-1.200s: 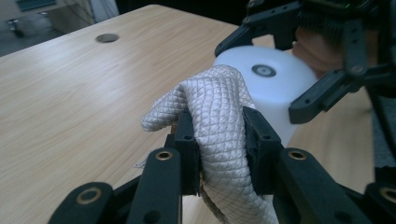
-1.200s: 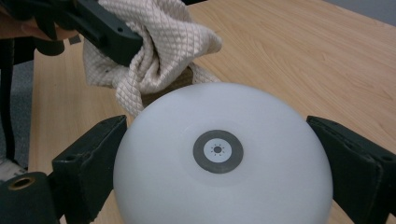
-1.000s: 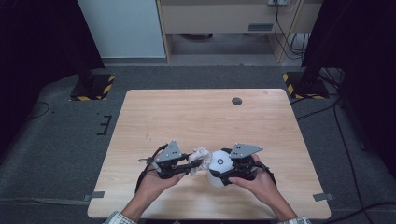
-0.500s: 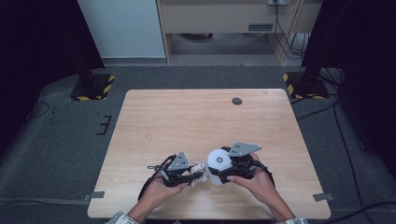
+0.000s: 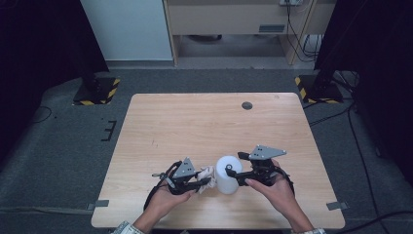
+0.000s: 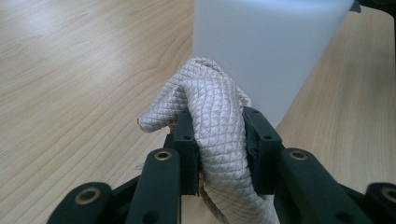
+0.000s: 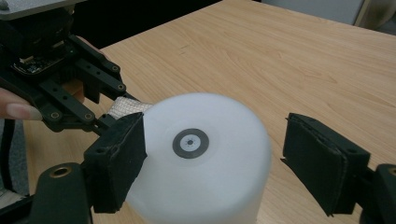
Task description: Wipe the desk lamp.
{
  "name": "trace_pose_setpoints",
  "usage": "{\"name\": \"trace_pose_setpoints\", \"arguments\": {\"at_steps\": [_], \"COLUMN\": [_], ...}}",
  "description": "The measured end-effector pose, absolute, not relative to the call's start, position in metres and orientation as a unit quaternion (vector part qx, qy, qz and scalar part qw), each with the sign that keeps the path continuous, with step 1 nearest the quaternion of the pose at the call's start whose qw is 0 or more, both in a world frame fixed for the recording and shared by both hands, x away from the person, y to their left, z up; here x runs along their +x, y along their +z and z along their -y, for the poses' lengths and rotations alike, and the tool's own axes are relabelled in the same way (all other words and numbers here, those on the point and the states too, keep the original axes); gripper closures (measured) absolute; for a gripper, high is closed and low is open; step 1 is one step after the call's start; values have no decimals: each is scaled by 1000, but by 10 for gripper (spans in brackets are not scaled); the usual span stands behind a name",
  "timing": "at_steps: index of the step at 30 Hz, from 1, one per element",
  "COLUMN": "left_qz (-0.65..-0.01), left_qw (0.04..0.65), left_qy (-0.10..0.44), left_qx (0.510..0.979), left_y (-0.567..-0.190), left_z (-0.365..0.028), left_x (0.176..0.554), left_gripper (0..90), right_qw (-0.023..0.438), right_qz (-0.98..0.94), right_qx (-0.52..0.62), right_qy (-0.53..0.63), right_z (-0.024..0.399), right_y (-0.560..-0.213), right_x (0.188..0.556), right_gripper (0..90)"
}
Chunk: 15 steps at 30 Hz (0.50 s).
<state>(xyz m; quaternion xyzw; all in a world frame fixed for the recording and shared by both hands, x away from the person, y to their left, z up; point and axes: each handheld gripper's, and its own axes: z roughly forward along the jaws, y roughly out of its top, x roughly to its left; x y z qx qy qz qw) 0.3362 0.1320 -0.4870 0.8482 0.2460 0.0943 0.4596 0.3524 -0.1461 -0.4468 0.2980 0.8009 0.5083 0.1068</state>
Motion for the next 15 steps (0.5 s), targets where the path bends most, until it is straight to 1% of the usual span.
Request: {"name": "trace_pose_setpoints", "arguments": {"at_steps": [6, 8, 13, 15], "left_qz": [-243, -239, -239, -245], "left_qw": [488, 517, 517, 493], "left_qy": [97, 101, 100, 92], "left_qx": [833, 816, 816, 830], "left_y": [-476, -465, -468, -478], "left_z": [-132, -130, -125, -122], "left_x": [331, 325, 323, 325], "left_gripper": [693, 692, 694, 694], "right_qw": [107, 105, 107, 107], "right_qz": [-799, -796, -794, -793], "right_qx": [293, 295, 294, 294], "right_qy": [515, 517, 521, 524], "right_z": [139, 139, 138, 138], "right_y": [-448, -449, -450, -450], "right_x": [353, 354, 355, 355], "right_gripper": [233, 243, 258, 258]}}
